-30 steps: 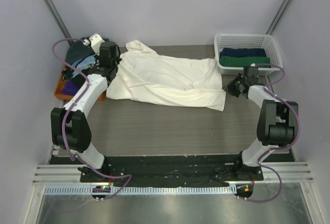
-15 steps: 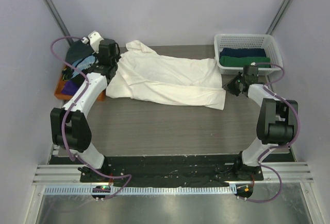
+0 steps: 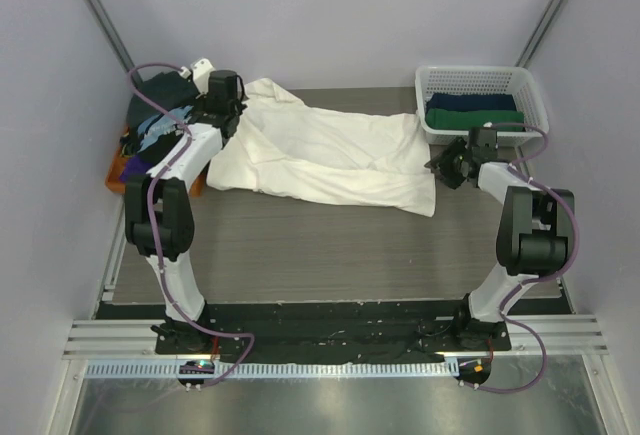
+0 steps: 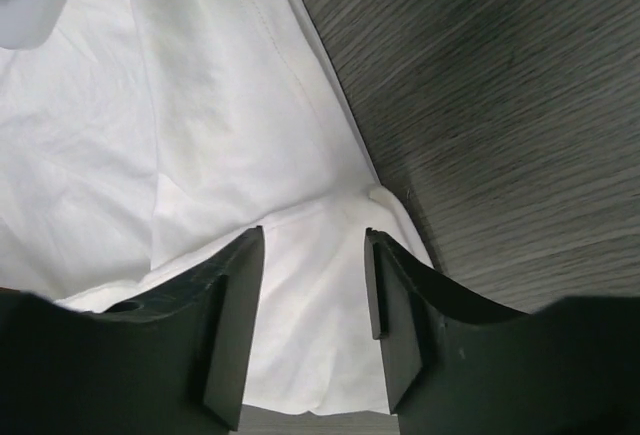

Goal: Roll the t-shirts
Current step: Fold the T-shirt at the center of the board.

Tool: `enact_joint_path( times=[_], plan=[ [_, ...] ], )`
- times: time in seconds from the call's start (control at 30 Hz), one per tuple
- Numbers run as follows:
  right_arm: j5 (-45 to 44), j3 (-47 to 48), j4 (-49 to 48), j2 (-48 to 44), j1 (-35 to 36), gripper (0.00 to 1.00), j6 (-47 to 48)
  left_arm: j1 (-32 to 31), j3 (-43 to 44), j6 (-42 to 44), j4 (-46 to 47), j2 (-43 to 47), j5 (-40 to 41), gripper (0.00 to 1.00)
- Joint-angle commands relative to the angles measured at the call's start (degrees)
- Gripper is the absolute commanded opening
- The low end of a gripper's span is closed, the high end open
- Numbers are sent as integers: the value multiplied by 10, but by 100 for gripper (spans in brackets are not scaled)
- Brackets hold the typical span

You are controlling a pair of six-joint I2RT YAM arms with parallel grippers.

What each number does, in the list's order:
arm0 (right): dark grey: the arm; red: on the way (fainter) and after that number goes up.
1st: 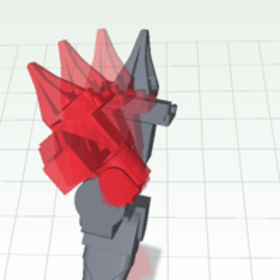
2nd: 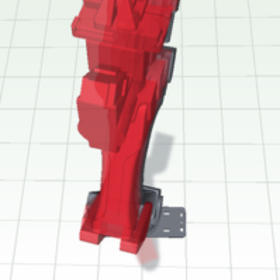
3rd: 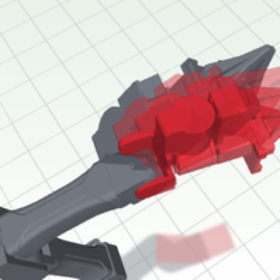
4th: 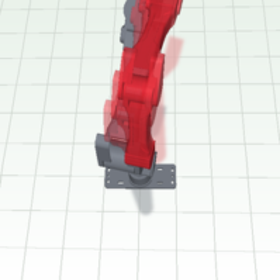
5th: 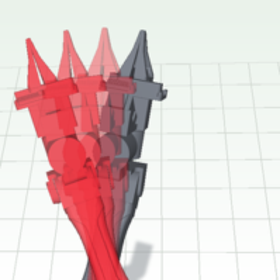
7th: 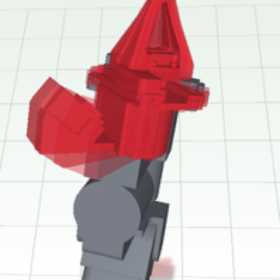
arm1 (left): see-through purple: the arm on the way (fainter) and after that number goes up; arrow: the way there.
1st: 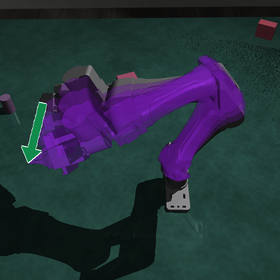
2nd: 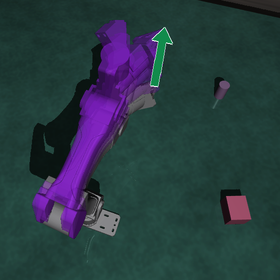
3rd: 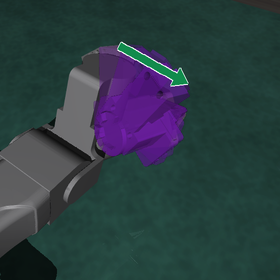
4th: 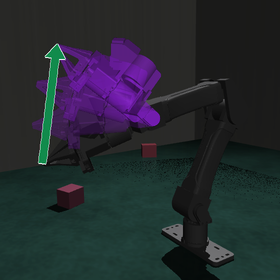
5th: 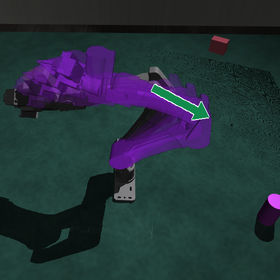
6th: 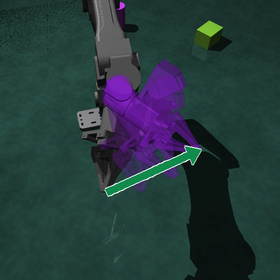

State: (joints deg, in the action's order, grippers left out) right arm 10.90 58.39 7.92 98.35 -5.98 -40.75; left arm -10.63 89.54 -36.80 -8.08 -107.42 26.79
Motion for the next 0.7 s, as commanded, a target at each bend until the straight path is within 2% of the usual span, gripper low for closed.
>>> enact_joint_path(
  times=[0.0,0.13,0.17,0.23,0.27,0.3,0.33,0.37,0.5,0.6,0.63,0.67],
  plan=[
    [-18,-30,-33,-68,5,56,-5,5,37,4,36,-35,-23,1],
    [-30,-129,-76,-163,9,56,-41,5,44,-8,39,-58,-41,2],
    [-31,-179,-98,-201,11,55,-53,6,45,-10,41,-60,-45,4],
    [-32,-226,-132,-234,23,55,-87,5,49,-11,42,-70,-61,14],
    [-51,-263,-135,-264,42,55,-96,5,52,-9,40,-71,-66,25],
    [-60,-279,-135,-278,53,55,-107,5,55,-5,40,-71,-78,30],
    [-70,-293,-135,-291,60,58,-125,5,52,0,39,-61,-80,35],
    [-77,-318,-134,-303,88,61,-135,5,50,1,39,-54,-80,44],
    [-136,-368,-123,-360,121,62,-174,6,35,21,32,2,-59,69],
    [-167,-408,-144,-379,122,64,-226,6,27,20,12,52,-52,77],
    [-192,-414,-150,-385,121,70,-240,5,16,18,6,65,-59,78],
    [-201,-422,-156,-386,122,72,-264,6,8,13,0,96,-61,78]
  ],
)
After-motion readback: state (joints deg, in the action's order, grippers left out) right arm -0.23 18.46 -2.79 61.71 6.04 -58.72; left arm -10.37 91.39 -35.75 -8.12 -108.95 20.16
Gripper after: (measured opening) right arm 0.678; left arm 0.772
